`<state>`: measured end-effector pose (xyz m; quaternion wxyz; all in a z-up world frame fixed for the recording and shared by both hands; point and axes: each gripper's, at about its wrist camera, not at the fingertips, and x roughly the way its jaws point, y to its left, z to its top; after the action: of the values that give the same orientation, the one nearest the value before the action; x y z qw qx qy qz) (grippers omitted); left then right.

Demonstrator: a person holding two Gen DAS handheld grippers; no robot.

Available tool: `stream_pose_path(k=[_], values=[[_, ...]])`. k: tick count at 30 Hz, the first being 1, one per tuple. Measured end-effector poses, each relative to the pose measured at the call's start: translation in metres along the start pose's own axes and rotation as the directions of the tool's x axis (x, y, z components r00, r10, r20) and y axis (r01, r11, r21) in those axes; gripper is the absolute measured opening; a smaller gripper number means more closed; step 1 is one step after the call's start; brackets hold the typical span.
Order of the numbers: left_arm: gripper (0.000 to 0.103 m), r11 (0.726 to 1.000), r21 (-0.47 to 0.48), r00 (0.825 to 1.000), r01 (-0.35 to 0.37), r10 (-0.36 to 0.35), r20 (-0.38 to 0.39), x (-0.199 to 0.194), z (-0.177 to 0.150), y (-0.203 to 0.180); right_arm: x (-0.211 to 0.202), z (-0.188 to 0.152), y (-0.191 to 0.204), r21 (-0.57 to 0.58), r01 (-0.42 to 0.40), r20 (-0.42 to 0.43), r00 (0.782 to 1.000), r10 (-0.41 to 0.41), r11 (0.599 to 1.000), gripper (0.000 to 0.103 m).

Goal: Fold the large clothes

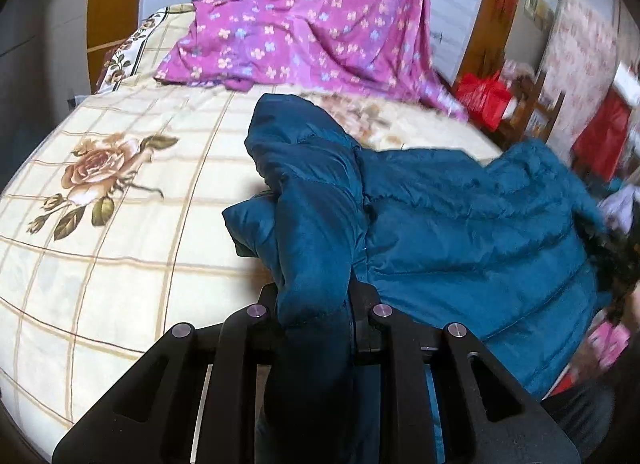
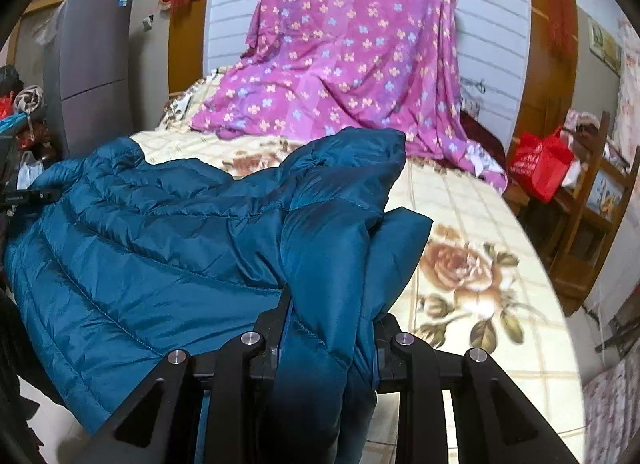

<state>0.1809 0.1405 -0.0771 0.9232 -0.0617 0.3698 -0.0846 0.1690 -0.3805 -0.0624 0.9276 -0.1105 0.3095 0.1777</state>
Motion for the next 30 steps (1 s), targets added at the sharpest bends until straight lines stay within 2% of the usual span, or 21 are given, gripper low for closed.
stream_pose_path(k=[3, 6, 7, 8, 10, 12, 14, 16, 18, 19, 20, 21, 22, 23, 24, 26, 29, 30], values=[[0.019, 1.000, 0.009, 0.999, -0.030, 0.030, -0.031, 0.020, -0.013, 0.001, 0.023, -0.015, -0.006, 0.036, -0.019, -0.037, 0.999, 0.020, 0.999, 0.027], [0.032, 0.999, -0.021, 0.998, -0.031, 0.030, -0.056, 0.029, -0.018, 0.010, 0.036, -0.026, -0.016, 0.103, -0.052, -0.065, 0.996, 0.059, 0.993, 0.032], [0.038, 0.999, -0.043, 0.997, -0.026, 0.023, -0.075, 0.032, -0.019, 0.014, 0.040, -0.029, -0.021, 0.143, -0.066, -0.089, 0.993, 0.079, 0.988, 0.038], [0.040, 0.997, -0.071, 0.996, -0.019, 0.012, -0.093, 0.033, -0.019, 0.019, 0.041, -0.030, -0.026, 0.172, -0.066, -0.105, 0.991, 0.085, 0.983, 0.049], [0.042, 0.992, -0.129, 0.994, 0.018, -0.032, -0.104, 0.029, -0.017, 0.030, 0.037, -0.029, -0.036, 0.231, -0.068, -0.123, 0.987, 0.099, 0.970, 0.053], [0.048, 0.987, -0.161, 0.993, 0.013, -0.032, -0.116, 0.022, -0.012, 0.037, 0.028, -0.026, -0.049, 0.289, -0.072, -0.134, 0.984, 0.115, 0.955, 0.056], [0.048, 0.983, -0.186, 0.993, 0.012, -0.033, -0.110, 0.008, -0.006, 0.040, 0.006, -0.017, -0.056, 0.303, -0.033, -0.123, 0.990, 0.074, 0.952, 0.056], [0.048, 0.981, -0.193, 0.998, -0.016, 0.003, -0.067, -0.018, 0.000, 0.037, -0.022, -0.007, -0.056, 0.313, -0.005, -0.102, 0.994, 0.038, 0.950, 0.057], [0.058, 0.989, -0.144, 1.000, -0.024, 0.022, -0.016, -0.047, 0.005, 0.023, -0.052, 0.001, -0.047, 0.317, -0.012, -0.076, 0.996, 0.038, 0.948, 0.058], [0.070, 0.993, -0.112, 0.999, -0.034, 0.037, 0.017, -0.064, 0.005, 0.014, -0.068, 0.004, -0.039, 0.310, -0.019, -0.057, 0.998, 0.039, 0.951, 0.062], [0.080, 0.996, -0.088, 0.998, -0.028, 0.032, 0.052, -0.078, 0.005, 0.006, -0.087, 0.007, -0.027, 0.295, 0.002, -0.048, 0.999, 0.013, 0.955, 0.073], [0.083, 0.998, -0.054, 0.995, -0.016, 0.021, 0.097, -0.096, 0.002, -0.004, -0.099, 0.007, -0.018, 0.284, 0.015, -0.044, 0.999, -0.003, 0.959, 0.079], [0.087, 0.999, -0.026, 0.993, -0.019, 0.022, 0.115, -0.108, -0.002, -0.012, -0.118, 0.005, -0.004, 0.268, 0.037, -0.038, 0.999, -0.028, 0.963, 0.088], [0.087, 1.000, 0.007, 0.992, -0.021, 0.020, 0.126, -0.120, -0.006, -0.023, -0.129, 0.002, 0.005, 0.261, 0.054, -0.037, 0.998, -0.045, 0.964, 0.091], [0.087, 1.000, 0.030, 0.992, -0.008, 0.005, 0.124, -0.129, -0.012, -0.032, -0.143, -0.002, 0.017, 0.251, 0.072, -0.041, 0.997, -0.064, 0.965, 0.091], [0.087, 0.999, 0.040, 0.998, -0.007, 0.005, 0.057, -0.137, -0.024, -0.045, -0.164, -0.013, 0.034, 0.254, 0.078, -0.051, 0.996, -0.067, 0.964, 0.091], [0.087, 0.999, 0.036, 0.999, 0.025, -0.024, -0.031, -0.141, -0.045, -0.061, -0.194, -0.035, 0.053, 0.316, 0.044, -0.050, 0.998, -0.030, 0.948, 0.091], [0.087, 0.999, 0.053, 0.998, 0.008, -0.005, -0.060, -0.144, -0.055, -0.071, -0.201, -0.041, 0.058, 0.336, 0.030, -0.050, 0.999, -0.014, 0.941, 0.091]])
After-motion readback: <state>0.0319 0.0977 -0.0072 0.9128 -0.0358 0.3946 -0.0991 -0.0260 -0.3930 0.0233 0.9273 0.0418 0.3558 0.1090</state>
